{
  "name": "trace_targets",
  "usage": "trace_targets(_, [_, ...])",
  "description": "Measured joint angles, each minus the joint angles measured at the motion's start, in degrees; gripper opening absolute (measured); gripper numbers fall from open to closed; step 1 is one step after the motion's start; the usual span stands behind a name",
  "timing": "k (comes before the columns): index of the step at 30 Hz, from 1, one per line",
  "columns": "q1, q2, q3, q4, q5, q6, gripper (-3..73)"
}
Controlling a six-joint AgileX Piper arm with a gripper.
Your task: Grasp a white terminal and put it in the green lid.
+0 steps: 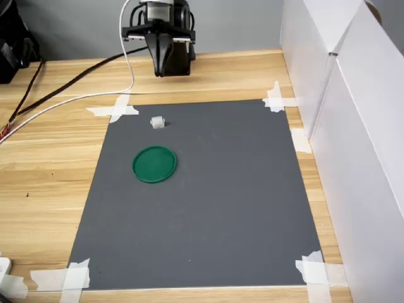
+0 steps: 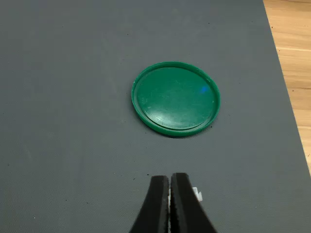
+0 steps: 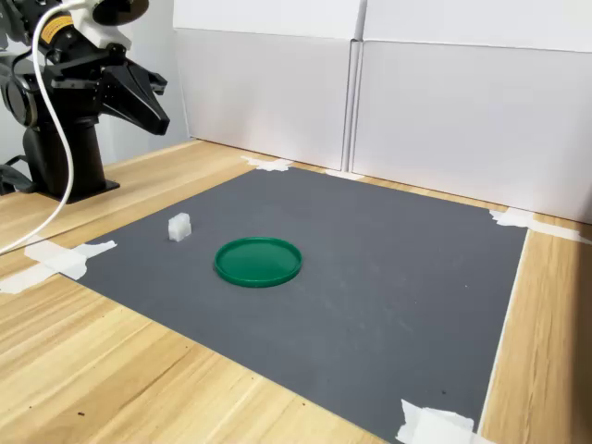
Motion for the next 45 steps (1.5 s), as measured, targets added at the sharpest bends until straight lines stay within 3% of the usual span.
trace_targets(20, [0.0, 0.21, -0.62, 0.0, 1.77, -0.92, -1.5])
trace_targets(34, [0.06, 16.15, -15.51, -0.66, 8.81, -10.56, -1.5])
trace_targets(45, [0.06, 33.85, -24.71, -6.0, 10.48, -17.99, -1.5])
